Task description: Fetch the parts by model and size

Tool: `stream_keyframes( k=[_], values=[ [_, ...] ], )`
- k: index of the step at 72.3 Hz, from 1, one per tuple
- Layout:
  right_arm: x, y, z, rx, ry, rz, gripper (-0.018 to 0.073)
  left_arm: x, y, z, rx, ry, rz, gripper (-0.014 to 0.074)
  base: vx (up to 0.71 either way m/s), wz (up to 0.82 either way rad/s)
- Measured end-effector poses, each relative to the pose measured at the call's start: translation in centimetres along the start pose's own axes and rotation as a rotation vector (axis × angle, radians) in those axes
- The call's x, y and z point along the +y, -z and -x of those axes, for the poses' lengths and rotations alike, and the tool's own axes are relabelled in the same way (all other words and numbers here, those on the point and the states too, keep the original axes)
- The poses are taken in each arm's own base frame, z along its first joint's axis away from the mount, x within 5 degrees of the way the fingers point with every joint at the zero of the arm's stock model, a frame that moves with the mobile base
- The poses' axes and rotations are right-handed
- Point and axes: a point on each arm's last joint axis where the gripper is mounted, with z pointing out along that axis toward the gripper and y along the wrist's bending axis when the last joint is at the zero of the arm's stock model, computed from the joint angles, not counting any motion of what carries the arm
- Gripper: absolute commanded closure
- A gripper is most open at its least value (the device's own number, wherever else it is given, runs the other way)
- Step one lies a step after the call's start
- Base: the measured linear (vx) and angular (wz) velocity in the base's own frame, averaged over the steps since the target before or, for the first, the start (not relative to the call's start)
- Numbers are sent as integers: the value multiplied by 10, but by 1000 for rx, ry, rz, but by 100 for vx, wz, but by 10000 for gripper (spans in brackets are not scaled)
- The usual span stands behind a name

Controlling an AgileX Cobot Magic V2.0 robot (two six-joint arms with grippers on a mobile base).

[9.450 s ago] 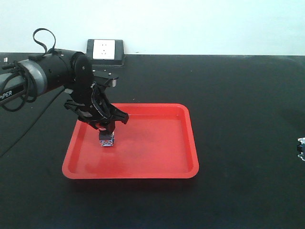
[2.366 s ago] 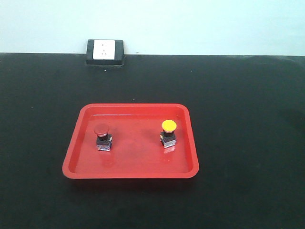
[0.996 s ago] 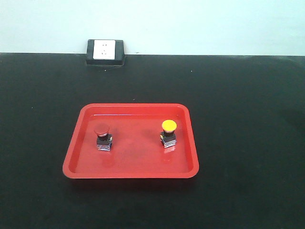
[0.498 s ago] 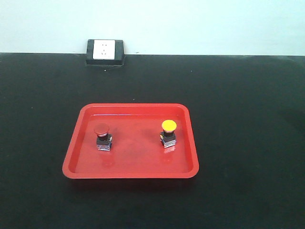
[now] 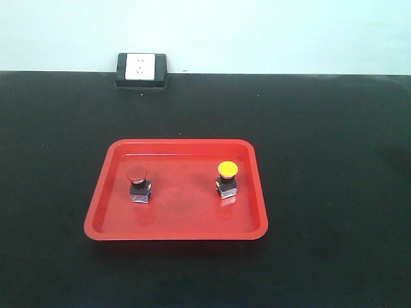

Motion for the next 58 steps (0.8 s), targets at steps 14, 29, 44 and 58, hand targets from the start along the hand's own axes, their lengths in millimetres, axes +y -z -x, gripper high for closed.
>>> stream_keyframes(
  k=[14, 29, 44, 58],
  values=[
    [0, 0, 0, 0, 0, 0, 569, 1, 0, 0, -1, -2, 17, 602, 0, 0],
    [0, 0, 0, 0, 0, 0, 569, 3, 0, 0, -2, -2, 53, 602, 0, 0],
    [0, 0, 0, 0, 0, 0, 569, 3, 0, 0, -2, -2, 54, 602, 0, 0],
    [0, 0, 0, 0, 0, 0, 569, 3, 0, 0, -2, -2, 54, 602, 0, 0]
  ],
)
